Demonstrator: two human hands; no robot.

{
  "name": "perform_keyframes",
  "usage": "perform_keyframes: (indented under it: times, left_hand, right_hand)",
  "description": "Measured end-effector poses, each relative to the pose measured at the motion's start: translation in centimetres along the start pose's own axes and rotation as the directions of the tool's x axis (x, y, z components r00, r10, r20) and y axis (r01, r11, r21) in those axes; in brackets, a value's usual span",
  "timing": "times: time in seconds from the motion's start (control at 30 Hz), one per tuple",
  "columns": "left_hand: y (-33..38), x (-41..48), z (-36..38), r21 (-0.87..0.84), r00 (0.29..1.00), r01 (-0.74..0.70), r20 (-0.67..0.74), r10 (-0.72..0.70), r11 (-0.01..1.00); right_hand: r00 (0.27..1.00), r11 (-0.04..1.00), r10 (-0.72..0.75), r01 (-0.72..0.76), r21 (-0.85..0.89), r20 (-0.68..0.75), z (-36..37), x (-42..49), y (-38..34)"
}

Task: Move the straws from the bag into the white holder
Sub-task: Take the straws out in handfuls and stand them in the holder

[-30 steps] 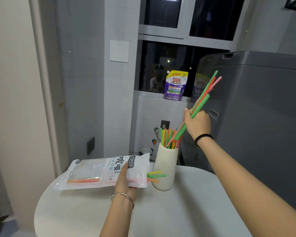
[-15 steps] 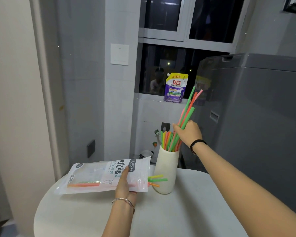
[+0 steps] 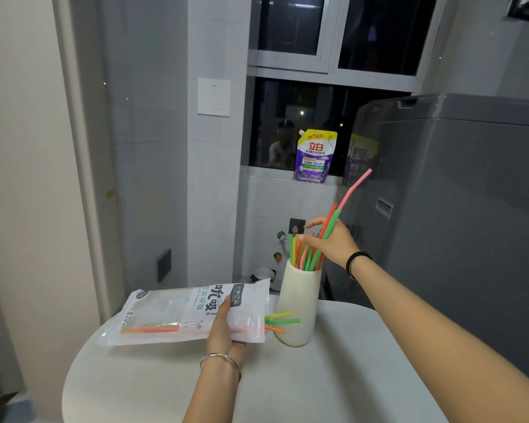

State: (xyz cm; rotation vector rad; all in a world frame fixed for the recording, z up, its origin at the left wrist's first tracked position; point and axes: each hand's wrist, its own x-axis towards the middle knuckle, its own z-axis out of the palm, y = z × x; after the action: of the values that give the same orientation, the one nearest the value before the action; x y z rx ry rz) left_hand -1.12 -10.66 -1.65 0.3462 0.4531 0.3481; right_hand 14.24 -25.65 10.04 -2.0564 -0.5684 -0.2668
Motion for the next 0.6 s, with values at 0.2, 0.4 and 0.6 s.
perform_keyframes:
  times: [0.2,0.4,0.6]
  left_hand:
    - [0.0,0.1,-0.1,-0.005,1.0,0.005,-0.008,-0.005,1.0]
    - [-0.2,0.2,-0.1,0.005,1.0,0.02,0.011,-0.02,1.0]
    - [0.0,0.2,-0.2,0.01,1.0,0.002,-0.017,-0.002,1.0]
  right_hand:
    - [0.999,0.997,0.037,-0.036,0.067,-0.008,0.0,-0.1,-1.5]
    - [0.981,0.992,0.099,-0.084,-0.095,0.165,0.5,-0.3,-1.3]
    - [0.954,0.972,-0.134,0.179,0.15,-0.27,-0.8,0.0,-3.6]
